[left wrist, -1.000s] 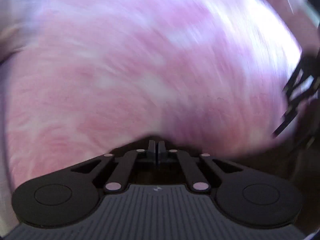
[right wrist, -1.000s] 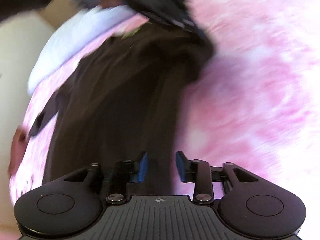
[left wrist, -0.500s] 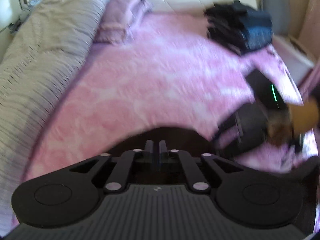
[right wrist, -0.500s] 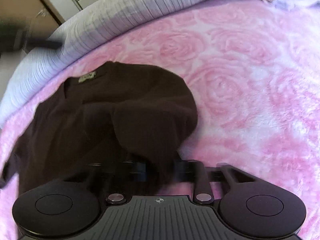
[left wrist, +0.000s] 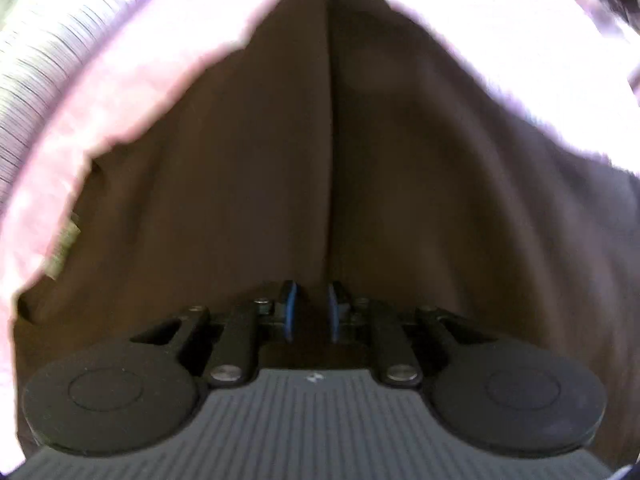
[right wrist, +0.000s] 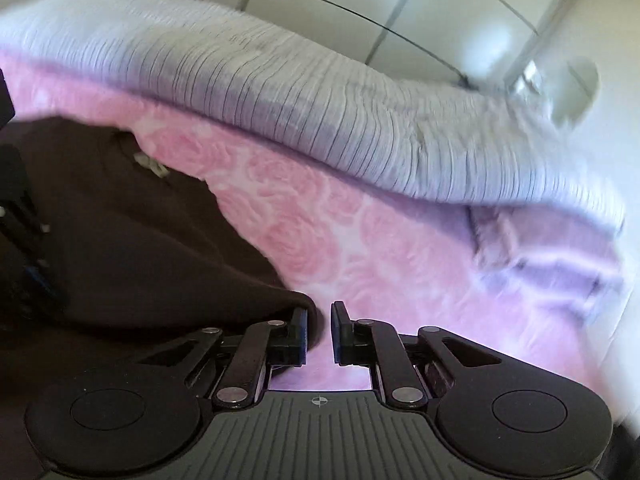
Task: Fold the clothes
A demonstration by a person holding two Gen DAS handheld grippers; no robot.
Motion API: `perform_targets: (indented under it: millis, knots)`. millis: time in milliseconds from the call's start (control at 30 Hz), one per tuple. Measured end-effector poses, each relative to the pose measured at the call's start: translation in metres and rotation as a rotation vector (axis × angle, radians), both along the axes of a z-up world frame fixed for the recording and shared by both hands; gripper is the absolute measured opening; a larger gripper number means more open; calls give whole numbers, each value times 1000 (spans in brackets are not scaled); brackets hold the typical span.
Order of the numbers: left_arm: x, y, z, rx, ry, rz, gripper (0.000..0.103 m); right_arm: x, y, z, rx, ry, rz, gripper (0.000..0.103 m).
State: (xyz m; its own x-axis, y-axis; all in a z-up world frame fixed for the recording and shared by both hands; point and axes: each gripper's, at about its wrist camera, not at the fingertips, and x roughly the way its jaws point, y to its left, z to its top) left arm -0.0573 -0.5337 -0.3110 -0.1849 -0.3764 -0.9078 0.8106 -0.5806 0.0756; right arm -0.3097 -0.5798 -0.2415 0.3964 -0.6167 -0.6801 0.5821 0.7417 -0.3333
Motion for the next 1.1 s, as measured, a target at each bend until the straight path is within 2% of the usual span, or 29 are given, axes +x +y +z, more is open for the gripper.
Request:
perform_targets:
  millis: [33,67,100,167,233,300,333,433,467,533,567,600,633,667,700,767,833,867,933,967,1033,1067,1100]
  knots:
    - [1,-2,11,-35,23,7,22,-4,3,-1,43,-36,-18,11]
    - [-1,-5,19,-60,33,10,31,-8,2,-4,107,-73,-46,12]
    - [-2,-9,27,-84,43,13,33,-9,-3,-10,191,-114,-101,14]
    - [-13,-19,37,-136,44,-13,35,-30,-12,-26,358,-205,-263,33]
    - [-35,-30,41,-191,5,-91,41,-51,-19,-40,447,-271,-385,40]
    - [-63,-40,37,-247,-62,-204,51,-72,-25,-54,534,-337,-507,41]
    - [-79,-44,32,-284,-108,-264,53,-77,-25,-60,554,-339,-522,42]
    - [-119,-67,7,-355,-278,-426,56,-82,-19,-73,611,-279,-488,42]
    - [-128,-71,0,-373,-334,-480,56,-85,-14,-76,668,-297,-460,42]
    - [-141,-82,-16,-366,-450,-594,50,-89,-1,-80,773,-334,-393,42]
    - [-143,-87,-19,-335,-470,-627,27,-86,9,-80,830,-348,-336,42]
    - [-144,-93,-18,-297,-438,-632,10,-82,19,-80,886,-362,-279,42]
    - [-144,-100,-14,-264,-394,-623,10,-79,29,-80,941,-375,-221,42]
    - [-138,-108,-4,-243,-306,-550,8,-71,41,-78,955,-359,-166,42]
    - [-123,-118,11,-217,-189,-420,8,-64,53,-77,969,-343,-111,42]
    - [-87,-130,34,-182,18,-163,8,-61,63,-73,936,-328,-95,42]
    - [-44,-129,48,-167,177,83,8,-61,68,-70,926,-343,-90,42]
    - [-27,-125,51,-161,229,180,8,-63,68,-68,930,-363,-92,42]
    - [9,-114,54,-138,333,384,8,-49,84,-55,810,-285,44,41]
    - [27,-109,53,-125,380,487,8,-37,100,-45,698,-203,153,37]
    - [62,-95,46,-104,444,678,8,-22,126,-32,587,-134,281,27]
    - [75,-86,44,-107,452,742,8,-14,140,-25,530,-101,338,25]
    - [88,-77,41,-108,461,806,8,-10,148,-24,545,-97,367,25]
